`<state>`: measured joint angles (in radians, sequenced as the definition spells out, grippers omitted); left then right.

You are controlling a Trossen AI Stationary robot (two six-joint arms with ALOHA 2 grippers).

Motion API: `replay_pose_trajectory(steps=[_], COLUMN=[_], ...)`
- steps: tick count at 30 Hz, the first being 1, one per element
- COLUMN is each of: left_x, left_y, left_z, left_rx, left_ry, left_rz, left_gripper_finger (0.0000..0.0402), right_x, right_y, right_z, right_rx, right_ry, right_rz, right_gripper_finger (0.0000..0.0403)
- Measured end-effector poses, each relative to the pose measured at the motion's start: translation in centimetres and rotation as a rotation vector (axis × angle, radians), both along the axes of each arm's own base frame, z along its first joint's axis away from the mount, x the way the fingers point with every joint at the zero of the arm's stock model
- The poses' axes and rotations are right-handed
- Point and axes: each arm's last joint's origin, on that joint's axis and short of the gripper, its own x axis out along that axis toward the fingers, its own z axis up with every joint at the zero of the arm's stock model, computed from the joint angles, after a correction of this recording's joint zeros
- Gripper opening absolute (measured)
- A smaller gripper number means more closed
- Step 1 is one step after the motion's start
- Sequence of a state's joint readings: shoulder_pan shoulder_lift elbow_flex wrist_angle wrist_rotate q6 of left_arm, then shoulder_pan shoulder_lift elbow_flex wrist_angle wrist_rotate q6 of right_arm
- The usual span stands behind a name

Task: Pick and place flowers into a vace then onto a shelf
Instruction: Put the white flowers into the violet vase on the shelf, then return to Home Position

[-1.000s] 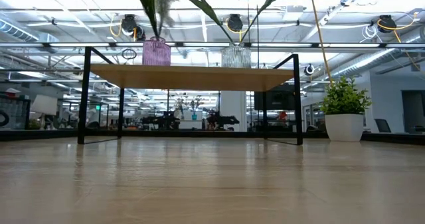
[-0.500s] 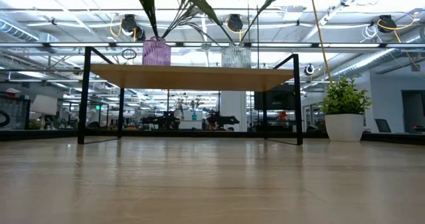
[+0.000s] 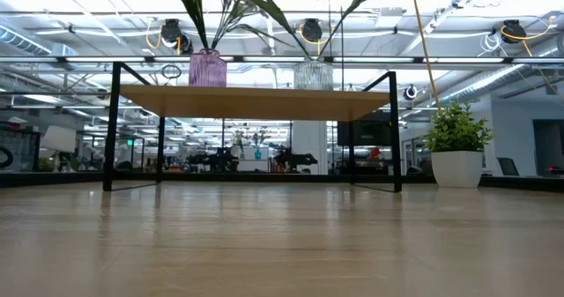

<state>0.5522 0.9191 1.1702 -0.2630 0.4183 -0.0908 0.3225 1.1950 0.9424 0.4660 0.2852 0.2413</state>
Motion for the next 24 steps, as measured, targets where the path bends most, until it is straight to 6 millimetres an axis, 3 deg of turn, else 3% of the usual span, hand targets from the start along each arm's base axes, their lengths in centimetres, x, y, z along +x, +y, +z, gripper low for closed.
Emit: replay_pose_trajectory(steps=[13,24], left_x=[0.2,-2.4], left_y=[-1.0,-2.8], left_z=[0.1,2.3], left_rx=[-0.065,0.038], left_ry=[-0.013,-0.18], left_rz=[-0.036,-0.064], left_gripper_finger=[0.0164,0.0184], right_x=[0.0,0.0], right_y=[0.0,0.0], right_z=[0.0,0.0], right_rx=[0.0,0.0], right_ry=[0.0,0.0], right_rz=[0.0,0.0], right_gripper_finger=[0.0171,0.0171])
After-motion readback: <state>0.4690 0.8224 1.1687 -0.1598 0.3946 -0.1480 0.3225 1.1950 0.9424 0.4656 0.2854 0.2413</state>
